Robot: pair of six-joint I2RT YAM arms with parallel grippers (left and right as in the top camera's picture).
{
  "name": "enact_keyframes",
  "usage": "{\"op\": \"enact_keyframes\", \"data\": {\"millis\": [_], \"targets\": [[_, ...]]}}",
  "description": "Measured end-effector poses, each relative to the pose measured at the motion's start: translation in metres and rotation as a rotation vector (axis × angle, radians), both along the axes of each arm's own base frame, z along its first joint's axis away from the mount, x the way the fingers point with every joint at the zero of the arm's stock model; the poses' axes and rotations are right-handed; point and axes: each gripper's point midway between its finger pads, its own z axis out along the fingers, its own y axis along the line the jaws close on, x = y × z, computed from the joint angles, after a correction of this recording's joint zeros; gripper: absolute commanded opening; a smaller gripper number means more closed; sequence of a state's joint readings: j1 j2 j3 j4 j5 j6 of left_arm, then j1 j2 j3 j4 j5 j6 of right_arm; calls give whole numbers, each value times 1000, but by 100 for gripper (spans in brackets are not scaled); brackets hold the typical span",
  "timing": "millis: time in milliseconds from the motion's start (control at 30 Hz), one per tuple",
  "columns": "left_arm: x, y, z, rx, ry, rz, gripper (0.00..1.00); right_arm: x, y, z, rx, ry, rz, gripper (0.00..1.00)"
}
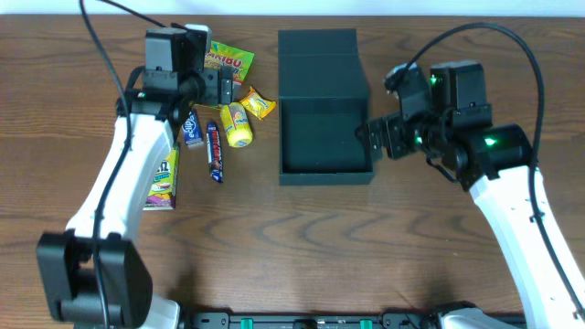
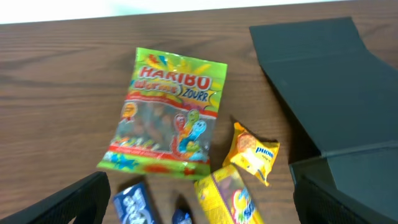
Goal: Pack container
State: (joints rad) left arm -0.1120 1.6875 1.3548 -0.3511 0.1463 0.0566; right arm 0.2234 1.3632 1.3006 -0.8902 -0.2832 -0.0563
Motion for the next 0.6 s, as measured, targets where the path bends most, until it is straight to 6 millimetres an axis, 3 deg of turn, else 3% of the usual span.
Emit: {"op": "enact_keyframes", "data": {"millis": [167,300,500,600], "targets": [[20,-8,-12,-27,-32,-26,96,-55,-9,5,-21,103,31,99],[28,-10,-4,-36,-78,-32,95,-110,-21,31,-16,82,41,99],[37,-5,-3,-43,-107,-24,95,-170,-33,64,17,-53,46,99],[56,7,-26,-41,-109,3,95,-190,-38,78,35,-140,47,99]]}}
